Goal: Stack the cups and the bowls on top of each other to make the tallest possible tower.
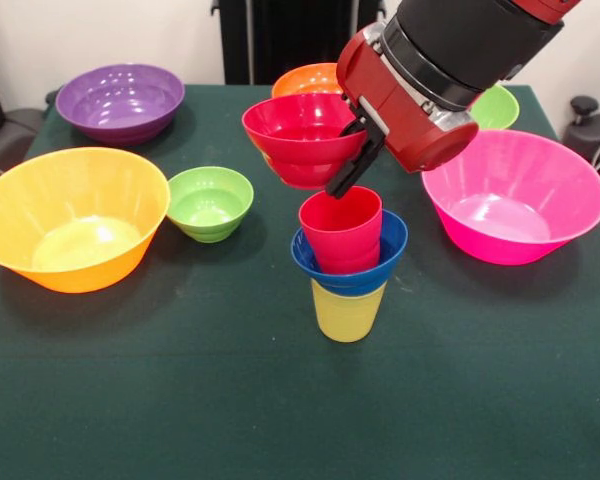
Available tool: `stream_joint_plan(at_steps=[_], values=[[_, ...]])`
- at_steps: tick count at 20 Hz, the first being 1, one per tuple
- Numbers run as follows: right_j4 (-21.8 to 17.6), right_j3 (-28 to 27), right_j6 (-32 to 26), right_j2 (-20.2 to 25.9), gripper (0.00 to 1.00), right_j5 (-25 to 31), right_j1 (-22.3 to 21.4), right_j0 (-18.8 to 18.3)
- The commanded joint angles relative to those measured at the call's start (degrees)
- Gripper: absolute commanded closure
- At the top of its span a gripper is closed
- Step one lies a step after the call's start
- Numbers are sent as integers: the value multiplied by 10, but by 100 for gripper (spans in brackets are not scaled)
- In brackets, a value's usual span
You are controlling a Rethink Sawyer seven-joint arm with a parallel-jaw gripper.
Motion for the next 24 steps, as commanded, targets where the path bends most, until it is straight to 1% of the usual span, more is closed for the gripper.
stream_joint_plan(at_steps=[1,16,24], values=[[-10,-25,57,85,100,-16,32,-5],[2,-28,80,86,100,-25,40,1],[4,-20,88,86,100,-30,39,7]])
